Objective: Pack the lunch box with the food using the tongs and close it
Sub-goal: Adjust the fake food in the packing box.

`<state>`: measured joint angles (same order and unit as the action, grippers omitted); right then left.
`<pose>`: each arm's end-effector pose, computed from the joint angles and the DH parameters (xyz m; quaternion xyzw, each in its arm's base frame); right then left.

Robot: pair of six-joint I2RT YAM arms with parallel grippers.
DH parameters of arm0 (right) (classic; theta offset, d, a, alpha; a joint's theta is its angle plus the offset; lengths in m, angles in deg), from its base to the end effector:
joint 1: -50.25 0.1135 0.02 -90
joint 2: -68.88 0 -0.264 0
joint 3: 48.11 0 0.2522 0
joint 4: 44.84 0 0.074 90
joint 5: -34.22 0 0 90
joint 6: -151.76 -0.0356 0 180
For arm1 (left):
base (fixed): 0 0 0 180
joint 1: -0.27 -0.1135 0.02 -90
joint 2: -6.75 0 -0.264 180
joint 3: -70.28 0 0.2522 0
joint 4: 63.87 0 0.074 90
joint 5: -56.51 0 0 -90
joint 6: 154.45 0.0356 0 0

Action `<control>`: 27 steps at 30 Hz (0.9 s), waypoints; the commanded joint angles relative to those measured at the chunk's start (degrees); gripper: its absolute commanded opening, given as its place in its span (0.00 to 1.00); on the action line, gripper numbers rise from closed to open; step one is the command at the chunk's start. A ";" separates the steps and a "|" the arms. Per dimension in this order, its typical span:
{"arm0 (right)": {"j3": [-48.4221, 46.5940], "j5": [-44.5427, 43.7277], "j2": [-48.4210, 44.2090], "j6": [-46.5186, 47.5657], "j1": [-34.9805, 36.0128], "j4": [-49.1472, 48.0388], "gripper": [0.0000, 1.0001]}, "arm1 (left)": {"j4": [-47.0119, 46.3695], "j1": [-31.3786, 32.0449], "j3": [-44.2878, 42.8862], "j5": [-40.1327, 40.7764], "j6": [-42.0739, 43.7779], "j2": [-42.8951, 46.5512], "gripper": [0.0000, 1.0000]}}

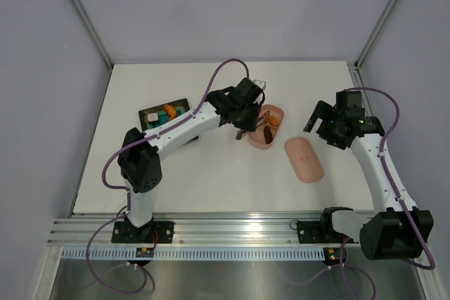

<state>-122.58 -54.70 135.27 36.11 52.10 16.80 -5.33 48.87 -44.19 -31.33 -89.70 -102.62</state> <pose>0.2289 0.0081 0.3027 0.1930 0.9300 0.0830 0.3016 0.2814 -0.3172 0.2970 0.1863 0.9309 -0.1741 0.2615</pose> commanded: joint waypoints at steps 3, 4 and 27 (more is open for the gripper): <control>-0.38 0.32 0.40 1.13 0.00 -0.59 0.99 | -7.77 0.18 0.69 0.66 1.79 0.29 0.00; -0.38 0.41 0.49 1.21 0.00 -0.68 1.00 | -8.03 0.18 0.60 0.75 1.88 -0.15 0.00; -1.34 1.29 2.17 1.13 -0.09 -1.21 0.99 | -8.38 0.09 0.42 4.26 2.93 -0.33 0.00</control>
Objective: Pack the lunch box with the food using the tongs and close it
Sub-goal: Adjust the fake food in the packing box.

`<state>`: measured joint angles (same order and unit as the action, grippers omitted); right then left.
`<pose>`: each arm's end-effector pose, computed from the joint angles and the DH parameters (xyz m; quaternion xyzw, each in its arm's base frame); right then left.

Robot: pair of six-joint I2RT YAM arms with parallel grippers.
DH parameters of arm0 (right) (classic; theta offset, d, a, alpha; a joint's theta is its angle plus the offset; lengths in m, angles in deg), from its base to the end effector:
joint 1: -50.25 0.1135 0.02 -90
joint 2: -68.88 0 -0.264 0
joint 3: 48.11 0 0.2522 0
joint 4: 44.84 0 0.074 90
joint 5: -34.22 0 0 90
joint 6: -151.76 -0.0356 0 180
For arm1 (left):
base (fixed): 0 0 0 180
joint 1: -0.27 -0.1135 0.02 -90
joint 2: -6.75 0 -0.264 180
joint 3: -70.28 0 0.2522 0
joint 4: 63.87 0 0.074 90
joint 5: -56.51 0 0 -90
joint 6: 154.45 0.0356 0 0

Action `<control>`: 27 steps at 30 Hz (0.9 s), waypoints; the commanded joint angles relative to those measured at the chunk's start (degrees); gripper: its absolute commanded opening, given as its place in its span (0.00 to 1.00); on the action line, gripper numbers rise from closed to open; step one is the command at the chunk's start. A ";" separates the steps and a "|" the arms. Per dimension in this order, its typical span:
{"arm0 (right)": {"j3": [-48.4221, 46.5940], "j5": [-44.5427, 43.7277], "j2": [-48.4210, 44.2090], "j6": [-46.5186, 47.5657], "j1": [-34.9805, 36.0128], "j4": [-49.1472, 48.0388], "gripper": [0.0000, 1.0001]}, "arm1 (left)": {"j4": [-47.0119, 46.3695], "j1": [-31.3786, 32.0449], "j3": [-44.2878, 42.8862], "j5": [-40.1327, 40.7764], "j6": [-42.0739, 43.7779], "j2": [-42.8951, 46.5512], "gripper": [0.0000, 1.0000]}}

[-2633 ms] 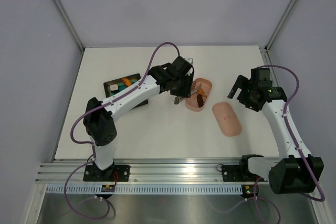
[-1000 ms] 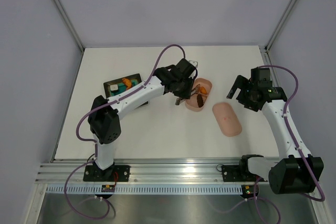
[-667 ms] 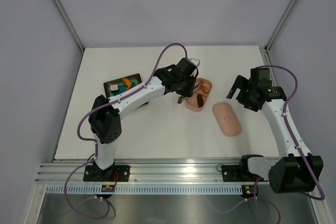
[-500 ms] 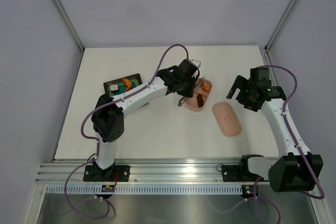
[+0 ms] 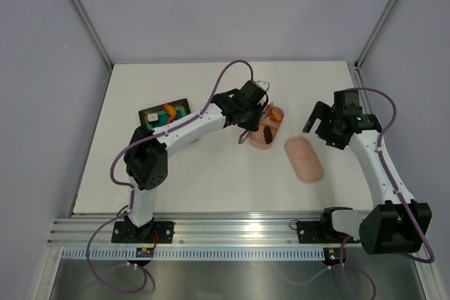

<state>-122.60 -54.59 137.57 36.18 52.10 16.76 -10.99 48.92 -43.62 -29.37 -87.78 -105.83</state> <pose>0.2364 0.0084 0.2943 0.1935 0.9359 0.0794 0.2833 0.2937 -0.3298 0.2773 0.1953 0.9233 -0.1659 0.2861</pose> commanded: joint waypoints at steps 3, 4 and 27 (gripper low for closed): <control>-1.23 1.18 -0.31 1.15 0.00 -1.08 0.99 | -5.53 0.14 1.78 2.38 1.27 4.55 0.00; -1.23 1.18 -0.31 1.06 -0.09 -1.16 0.99 | -6.58 0.05 2.31 1.86 1.45 4.99 0.00; -0.62 1.80 -0.22 1.41 -0.09 -1.25 1.00 | -24.96 0.05 12.42 3.61 2.06 7.37 0.00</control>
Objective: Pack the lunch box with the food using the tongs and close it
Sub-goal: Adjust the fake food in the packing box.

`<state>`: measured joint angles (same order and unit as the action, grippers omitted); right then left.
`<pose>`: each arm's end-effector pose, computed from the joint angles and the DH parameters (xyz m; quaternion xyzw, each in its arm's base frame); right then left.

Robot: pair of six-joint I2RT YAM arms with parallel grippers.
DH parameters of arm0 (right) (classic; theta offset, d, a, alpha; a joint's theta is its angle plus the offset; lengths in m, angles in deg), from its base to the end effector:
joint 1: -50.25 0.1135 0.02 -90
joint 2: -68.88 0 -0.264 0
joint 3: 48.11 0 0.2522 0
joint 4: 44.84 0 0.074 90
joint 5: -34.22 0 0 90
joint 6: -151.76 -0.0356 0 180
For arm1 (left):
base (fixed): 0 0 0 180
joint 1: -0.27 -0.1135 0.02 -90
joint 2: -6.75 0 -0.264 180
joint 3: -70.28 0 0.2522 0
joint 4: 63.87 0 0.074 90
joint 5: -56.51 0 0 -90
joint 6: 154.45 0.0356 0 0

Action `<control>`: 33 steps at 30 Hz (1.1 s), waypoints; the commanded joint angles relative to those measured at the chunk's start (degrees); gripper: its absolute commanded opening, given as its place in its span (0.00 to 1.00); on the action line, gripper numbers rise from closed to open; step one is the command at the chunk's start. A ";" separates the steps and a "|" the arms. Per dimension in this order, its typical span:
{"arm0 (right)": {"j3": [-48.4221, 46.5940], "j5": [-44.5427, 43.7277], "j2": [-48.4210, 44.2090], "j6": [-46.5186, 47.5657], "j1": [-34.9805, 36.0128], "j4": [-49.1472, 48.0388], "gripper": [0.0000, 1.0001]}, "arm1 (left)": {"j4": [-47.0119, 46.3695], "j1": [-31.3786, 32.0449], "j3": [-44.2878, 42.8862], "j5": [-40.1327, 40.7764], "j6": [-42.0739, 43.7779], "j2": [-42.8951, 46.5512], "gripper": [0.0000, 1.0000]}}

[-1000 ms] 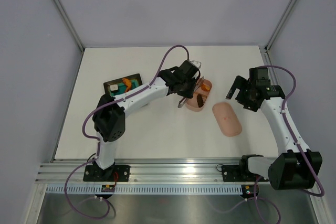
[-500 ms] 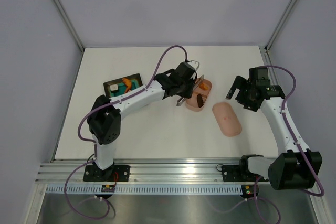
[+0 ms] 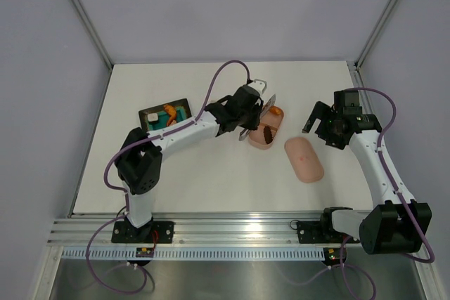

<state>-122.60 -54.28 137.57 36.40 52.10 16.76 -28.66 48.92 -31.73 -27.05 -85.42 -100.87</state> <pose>0.2364 0.0086 0.2943 0.1909 0.9365 0.0813 0.2828 0.2895 -0.3229 0.2690 0.1945 0.8871 -0.1952 0.3703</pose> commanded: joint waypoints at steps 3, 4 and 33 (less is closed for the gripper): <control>-0.27 1.49 -0.48 1.28 -0.09 -1.51 0.99 | -7.04 0.05 1.41 1.12 -0.30 2.23 0.00; -0.27 1.58 -0.57 1.20 0.00 -1.52 0.99 | -7.04 0.14 1.59 0.86 -0.21 2.23 0.01; 0.26 3.07 -0.83 0.67 -0.09 -2.04 1.00 | -3.09 0.22 9.06 -1.69 -2.49 10.05 0.60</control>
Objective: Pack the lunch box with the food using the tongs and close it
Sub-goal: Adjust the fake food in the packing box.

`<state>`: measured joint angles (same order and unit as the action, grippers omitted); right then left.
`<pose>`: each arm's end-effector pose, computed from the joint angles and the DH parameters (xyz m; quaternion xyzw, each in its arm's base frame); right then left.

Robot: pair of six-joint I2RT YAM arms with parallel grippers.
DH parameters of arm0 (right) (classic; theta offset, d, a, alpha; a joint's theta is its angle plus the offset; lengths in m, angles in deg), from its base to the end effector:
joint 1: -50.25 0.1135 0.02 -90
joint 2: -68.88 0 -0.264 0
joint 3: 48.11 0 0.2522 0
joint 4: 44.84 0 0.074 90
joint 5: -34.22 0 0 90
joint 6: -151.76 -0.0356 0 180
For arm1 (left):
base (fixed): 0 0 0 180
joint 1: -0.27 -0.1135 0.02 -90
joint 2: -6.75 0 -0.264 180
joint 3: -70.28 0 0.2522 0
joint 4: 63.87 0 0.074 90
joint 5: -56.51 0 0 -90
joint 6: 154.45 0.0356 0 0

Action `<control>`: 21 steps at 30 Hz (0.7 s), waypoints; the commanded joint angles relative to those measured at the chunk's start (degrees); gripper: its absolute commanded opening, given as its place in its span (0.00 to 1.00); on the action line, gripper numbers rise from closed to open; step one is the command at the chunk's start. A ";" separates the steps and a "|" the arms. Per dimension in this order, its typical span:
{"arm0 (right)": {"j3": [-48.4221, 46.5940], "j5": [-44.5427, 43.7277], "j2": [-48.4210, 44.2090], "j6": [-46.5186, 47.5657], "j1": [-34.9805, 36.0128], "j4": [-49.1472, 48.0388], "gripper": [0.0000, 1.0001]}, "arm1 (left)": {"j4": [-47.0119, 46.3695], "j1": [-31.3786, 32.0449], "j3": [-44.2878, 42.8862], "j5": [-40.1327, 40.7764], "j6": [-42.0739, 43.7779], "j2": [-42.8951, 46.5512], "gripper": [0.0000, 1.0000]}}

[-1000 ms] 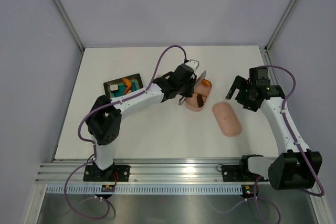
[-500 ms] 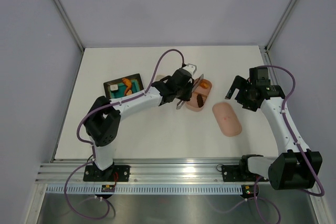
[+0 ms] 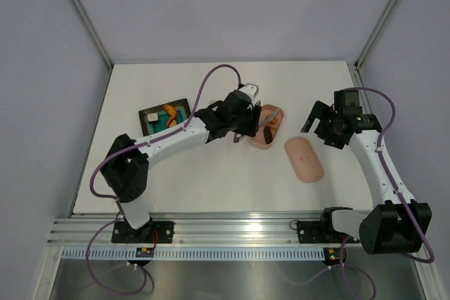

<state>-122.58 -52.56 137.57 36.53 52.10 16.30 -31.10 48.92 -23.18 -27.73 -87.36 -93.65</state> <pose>0.2371 0.0097 0.2947 0.1852 0.9362 0.0957 0.2830 0.2684 -0.2996 0.2728 0.1806 0.8861 -0.2112 0.3709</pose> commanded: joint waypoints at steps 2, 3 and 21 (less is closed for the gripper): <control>0.24 1.35 -0.92 0.54 0.00 -1.58 1.00 | -0.72 0.31 0.51 -1.01 -0.55 3.45 0.60; 0.24 1.35 -1.01 0.54 -0.09 -1.50 0.99 | -0.55 0.40 0.60 -1.01 -0.64 3.54 0.60; 0.24 2.05 -1.54 0.27 -0.09 -1.32 1.00 | 13.77 2.68 -11.44 -0.49 -3.27 -2.43 0.28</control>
<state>-122.53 -51.59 137.52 36.51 52.10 16.30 -19.58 50.53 -30.57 -28.73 -89.64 -94.73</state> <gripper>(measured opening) 0.993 0.294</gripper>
